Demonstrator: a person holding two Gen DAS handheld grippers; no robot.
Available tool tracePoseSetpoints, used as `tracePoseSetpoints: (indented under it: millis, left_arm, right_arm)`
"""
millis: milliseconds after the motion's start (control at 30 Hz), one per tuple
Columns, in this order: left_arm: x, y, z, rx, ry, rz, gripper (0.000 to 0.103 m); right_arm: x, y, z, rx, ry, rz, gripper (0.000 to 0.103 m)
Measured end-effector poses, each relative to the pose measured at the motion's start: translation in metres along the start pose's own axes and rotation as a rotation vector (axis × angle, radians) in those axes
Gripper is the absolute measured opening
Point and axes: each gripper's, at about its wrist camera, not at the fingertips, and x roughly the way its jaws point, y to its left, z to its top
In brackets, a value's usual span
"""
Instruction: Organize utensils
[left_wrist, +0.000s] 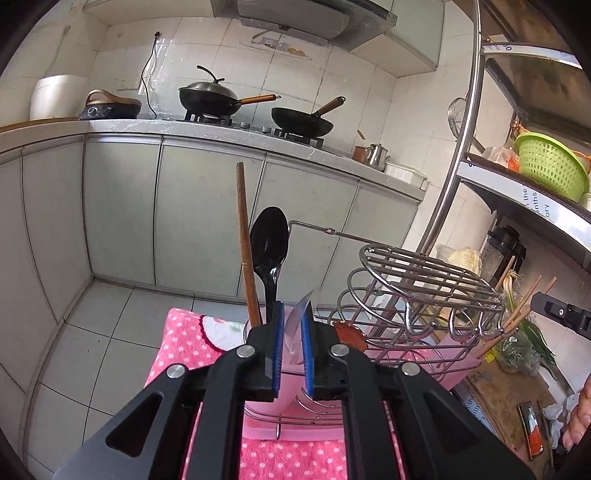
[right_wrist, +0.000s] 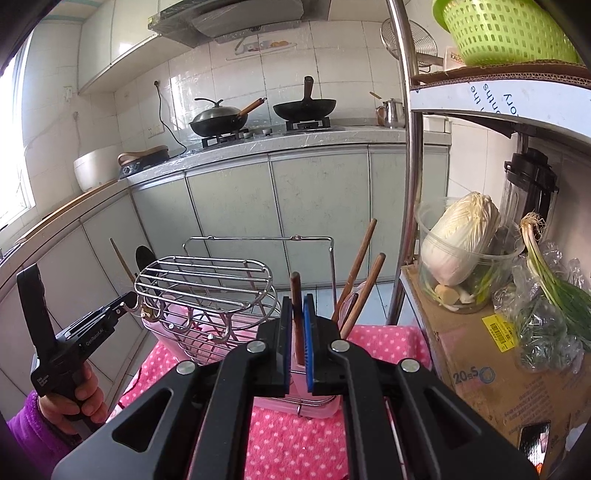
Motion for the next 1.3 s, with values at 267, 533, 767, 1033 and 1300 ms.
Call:
tracePoseSetpoints:
  millis: [267,533,767,1033,1300]
  left_arm:
    - [-0.002,0.0,0.004,-0.023,0.065,-0.019,0.024]
    - [-0.015,-0.004,0.008,-0.019,0.107,-0.05,0.024]
    - [-0.044,-0.011,0.01,0.014,0.1,-0.058,0.024]
    - [-0.08,-0.016,0.003,-0.004,0.078,-0.073,0.071]
    - [-0.114,-0.026,-0.004,0.008,0.043,-0.074,0.081]
  right_arm:
    - [-0.005,0.002,-0.002,-0.01,0.007,0.002,0.041]
    - [-0.02,0.007,-0.01,-0.023,0.006,-0.001,0.042]
    - [-0.038,0.014,-0.023,-0.03,-0.004,0.011,0.051]
    - [-0.051,0.029,-0.044,-0.034,-0.006,0.05,0.058]
    - [-0.062,0.049,-0.066,-0.047,-0.016,0.079,0.065]
